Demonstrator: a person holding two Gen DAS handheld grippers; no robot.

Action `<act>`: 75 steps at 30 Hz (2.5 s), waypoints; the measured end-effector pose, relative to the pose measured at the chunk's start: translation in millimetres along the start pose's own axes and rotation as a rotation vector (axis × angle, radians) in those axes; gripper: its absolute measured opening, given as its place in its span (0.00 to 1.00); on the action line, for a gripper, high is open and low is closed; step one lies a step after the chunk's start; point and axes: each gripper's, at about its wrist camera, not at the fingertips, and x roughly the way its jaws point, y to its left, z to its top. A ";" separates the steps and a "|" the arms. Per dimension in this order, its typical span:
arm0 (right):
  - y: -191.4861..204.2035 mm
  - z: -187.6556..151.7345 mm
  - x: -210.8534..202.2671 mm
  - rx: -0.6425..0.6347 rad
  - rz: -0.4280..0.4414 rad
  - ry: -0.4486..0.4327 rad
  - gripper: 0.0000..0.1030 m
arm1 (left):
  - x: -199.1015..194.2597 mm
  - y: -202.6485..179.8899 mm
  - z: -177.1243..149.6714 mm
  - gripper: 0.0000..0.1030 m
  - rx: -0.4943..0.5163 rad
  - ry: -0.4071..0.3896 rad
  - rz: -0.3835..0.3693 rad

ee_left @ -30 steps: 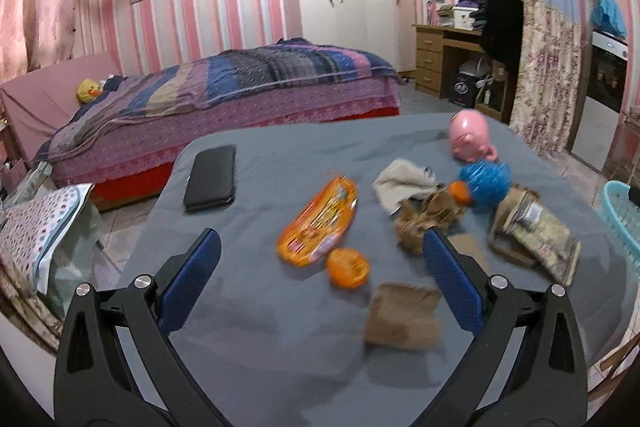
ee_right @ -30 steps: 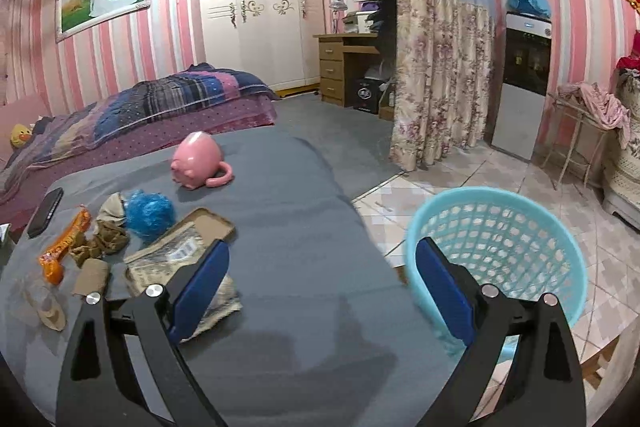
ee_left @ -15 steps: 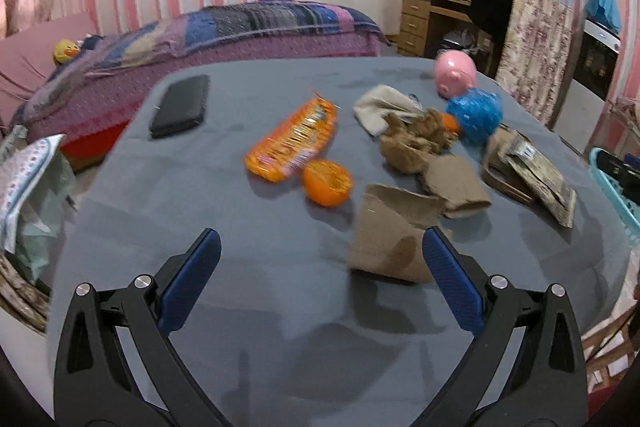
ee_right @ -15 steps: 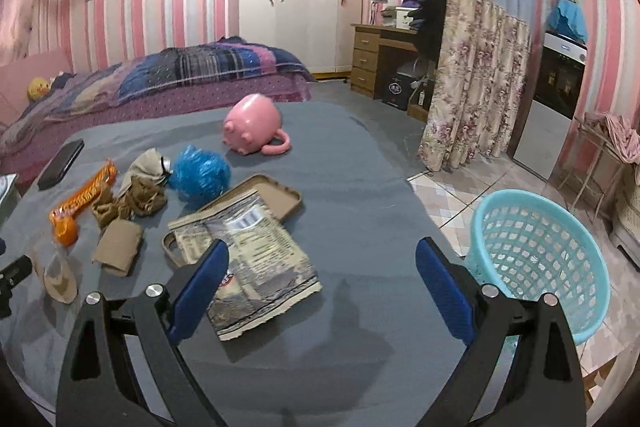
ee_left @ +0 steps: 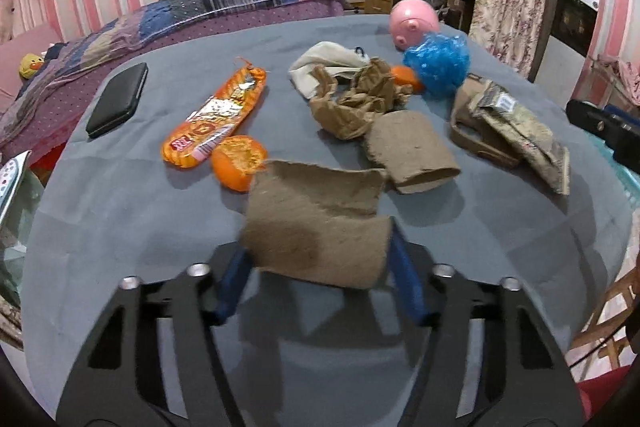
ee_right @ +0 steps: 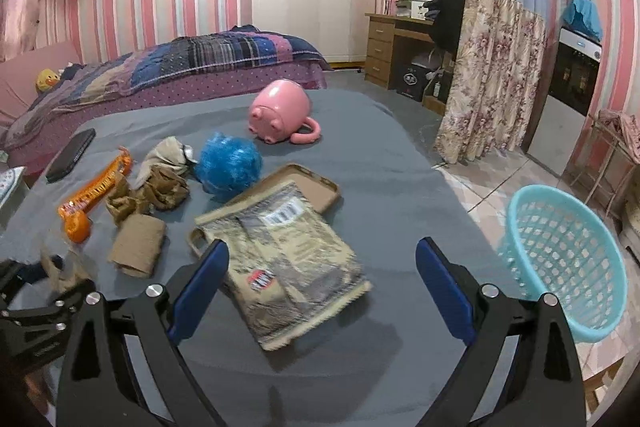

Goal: Collect trash
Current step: 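Grasp a brown cardboard tube piece with each tool, then carry both cardboard pieces over the blue basket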

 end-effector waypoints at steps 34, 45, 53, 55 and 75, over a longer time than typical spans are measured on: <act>130.0 -13.7 49.7 -0.245 0.316 0.168 0.49 | -24.0 133.9 22.1 0.50 -0.219 -0.082 0.243; 47.8 6.1 2.3 -0.202 0.207 0.053 0.49 | -45.4 77.7 50.0 0.50 -0.137 -0.142 0.180; -44.8 19.2 -19.2 -0.104 0.065 -0.006 0.49 | -48.9 10.0 75.4 0.50 -0.061 -0.187 0.092; -64.9 20.1 -22.2 -0.080 0.036 -0.012 0.49 | -48.1 -11.2 82.3 0.50 -0.035 -0.197 0.069; -266.0 -3.9 -20.0 0.272 -0.268 0.020 0.49 | -24.0 -218.4 141.0 0.50 0.132 -0.206 -0.216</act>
